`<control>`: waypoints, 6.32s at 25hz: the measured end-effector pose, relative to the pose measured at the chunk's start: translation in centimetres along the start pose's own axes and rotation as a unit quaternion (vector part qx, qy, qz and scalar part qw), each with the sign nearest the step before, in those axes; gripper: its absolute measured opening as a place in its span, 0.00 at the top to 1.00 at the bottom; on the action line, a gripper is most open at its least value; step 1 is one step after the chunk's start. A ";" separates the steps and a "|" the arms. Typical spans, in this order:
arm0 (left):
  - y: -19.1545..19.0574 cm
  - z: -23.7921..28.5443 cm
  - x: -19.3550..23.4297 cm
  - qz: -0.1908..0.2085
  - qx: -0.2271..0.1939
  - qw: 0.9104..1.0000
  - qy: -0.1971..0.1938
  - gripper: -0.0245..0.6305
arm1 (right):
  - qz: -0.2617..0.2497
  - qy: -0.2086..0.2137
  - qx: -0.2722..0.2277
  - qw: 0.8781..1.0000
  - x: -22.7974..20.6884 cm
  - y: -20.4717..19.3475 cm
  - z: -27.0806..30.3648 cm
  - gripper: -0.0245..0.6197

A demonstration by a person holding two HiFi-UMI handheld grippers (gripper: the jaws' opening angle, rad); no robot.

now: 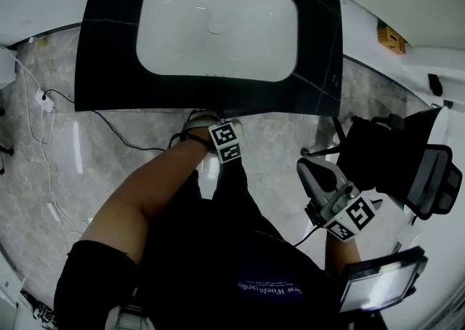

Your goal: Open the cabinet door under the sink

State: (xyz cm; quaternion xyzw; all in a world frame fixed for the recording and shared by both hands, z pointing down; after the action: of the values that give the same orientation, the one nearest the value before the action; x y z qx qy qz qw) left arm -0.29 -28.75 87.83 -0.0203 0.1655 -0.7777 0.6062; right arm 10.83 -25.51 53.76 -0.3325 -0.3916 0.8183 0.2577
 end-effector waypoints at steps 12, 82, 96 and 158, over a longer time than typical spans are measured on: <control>1.0 -0.8 -6.8 -0.073 0.037 0.994 -0.073 0.85 | -0.023 0.039 -0.024 0.999 -4.8 3.1 -1.9 0.96; 19.2 1.7 -27.1 -0.554 0.107 0.820 -0.093 0.83 | -0.168 0.383 0.060 0.907 -19.5 8.3 -14.5 0.96; 27.4 3.7 -28.0 -0.612 0.071 0.783 -0.082 0.77 | -0.201 0.417 0.081 0.883 -16.6 7.2 -15.7 0.96; 16.6 -53.9 -19.1 -0.500 -0.473 0.587 0.426 0.96 | -0.214 0.433 -0.059 0.874 2.4 11.1 -18.1 0.96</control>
State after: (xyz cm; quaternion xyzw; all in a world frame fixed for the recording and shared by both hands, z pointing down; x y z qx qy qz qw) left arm 7.83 -1.57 35.51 -0.0503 0.7135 -0.6897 -0.1126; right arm 20.99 -21.57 35.40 -0.5760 -0.3505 0.4924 0.5504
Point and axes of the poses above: the fingertips, and each gripper's own axes: z forward along the fingers, x to its left, y out of its top, the point moved 2 cm from there along -z, backward along the fingers, and after that the axes turned 1 degree about -x, right-handed, at the moved point
